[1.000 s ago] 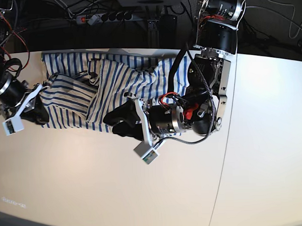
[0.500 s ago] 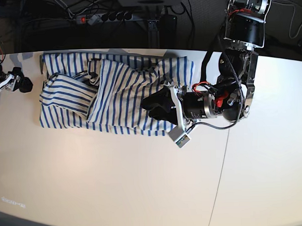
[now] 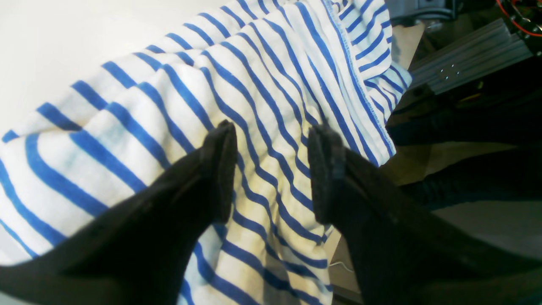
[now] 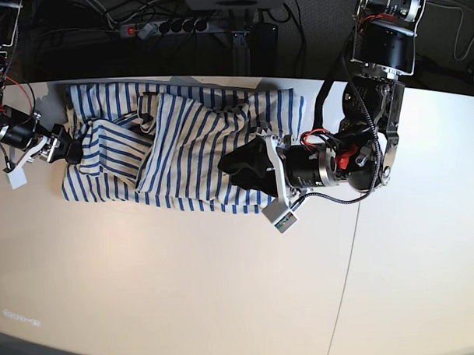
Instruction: Fold the T-shirt properly
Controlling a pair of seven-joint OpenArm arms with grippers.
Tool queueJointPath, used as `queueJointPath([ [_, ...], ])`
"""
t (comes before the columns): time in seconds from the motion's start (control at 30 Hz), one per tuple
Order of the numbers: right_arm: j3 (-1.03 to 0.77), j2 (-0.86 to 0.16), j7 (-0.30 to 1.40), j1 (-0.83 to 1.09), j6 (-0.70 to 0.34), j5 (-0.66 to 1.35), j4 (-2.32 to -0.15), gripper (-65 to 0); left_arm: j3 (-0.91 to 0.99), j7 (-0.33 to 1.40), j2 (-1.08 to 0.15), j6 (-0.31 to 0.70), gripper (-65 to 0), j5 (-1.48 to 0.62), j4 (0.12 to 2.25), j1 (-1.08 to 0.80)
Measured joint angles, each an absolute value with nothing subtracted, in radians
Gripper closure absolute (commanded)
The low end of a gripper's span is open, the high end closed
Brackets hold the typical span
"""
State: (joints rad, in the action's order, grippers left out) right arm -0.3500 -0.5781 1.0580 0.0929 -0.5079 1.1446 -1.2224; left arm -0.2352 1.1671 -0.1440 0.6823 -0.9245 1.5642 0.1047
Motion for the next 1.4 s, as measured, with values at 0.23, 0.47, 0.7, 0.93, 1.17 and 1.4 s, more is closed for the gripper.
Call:
queueJointPath([
  [0.23, -0.273, -0.569, 1.058, 0.088, -0.506, 1.168, -1.211, -43.9, -0.231, 1.167, -0.165, 0.682, -30.3, -0.925, 1.564, 0.105],
  [0.47, -0.176, -0.571, 1.041, 0.083, -0.506, 1.172, -1.212, -35.5, -0.228, 1.167, -0.180, 0.682, -30.3, -0.925, 1.564, 0.105],
  [0.7, -0.132, -0.568, 0.981, 0.086, -0.514, 1.071, -1.214, 0.0, -0.223, 1.166, -0.180, 0.682, -30.3, -0.925, 1.564, 0.105],
  [0.93, -0.170, -0.579, 0.867, 0.081, -0.528, 0.918, -1.219, 0.0, -0.123, 1.174, -0.180, 0.682, -30.3, -0.968, 1.565, 0.103],
  [1.17, -0.407, -0.653, 0.931, 0.097, -0.535, 0.883, -1.198, 0.0, -0.047, 1.193, -0.183, 0.682, -30.3, -0.986, 1.564, 0.097],
  [1.4, -0.500, -0.670, 0.992, 0.099, -0.535, 1.010, -1.303, 0.0, -0.049, 1.186, -0.183, 0.682, -30.3, -0.985, 1.562, 0.032],
])
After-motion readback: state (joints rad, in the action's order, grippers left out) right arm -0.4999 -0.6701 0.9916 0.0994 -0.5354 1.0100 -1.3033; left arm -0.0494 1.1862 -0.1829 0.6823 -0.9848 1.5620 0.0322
